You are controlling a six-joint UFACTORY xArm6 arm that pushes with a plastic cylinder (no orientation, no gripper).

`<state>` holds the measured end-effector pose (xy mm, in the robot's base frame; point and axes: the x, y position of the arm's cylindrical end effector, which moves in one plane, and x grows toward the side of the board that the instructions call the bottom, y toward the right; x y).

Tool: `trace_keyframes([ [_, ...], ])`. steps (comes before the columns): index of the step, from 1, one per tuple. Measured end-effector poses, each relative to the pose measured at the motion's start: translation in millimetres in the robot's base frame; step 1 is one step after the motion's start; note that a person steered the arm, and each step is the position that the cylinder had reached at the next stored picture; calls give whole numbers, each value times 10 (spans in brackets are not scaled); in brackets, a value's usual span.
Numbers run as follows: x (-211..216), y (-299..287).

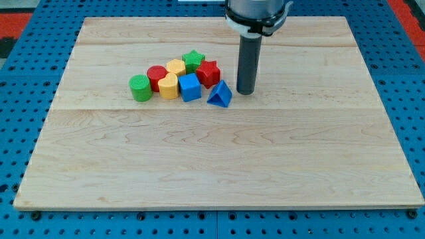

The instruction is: Move the blue triangle closer to the green circle

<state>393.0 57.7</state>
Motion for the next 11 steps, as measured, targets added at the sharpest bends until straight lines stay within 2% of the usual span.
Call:
trace_keyframes([
  [2,-63,-360],
  [4,477,-567],
  [6,925,-1054],
  [7,1121,-1070],
  [8,1033,-1891],
  [9,737,-2225],
  [11,1413,-2351],
])
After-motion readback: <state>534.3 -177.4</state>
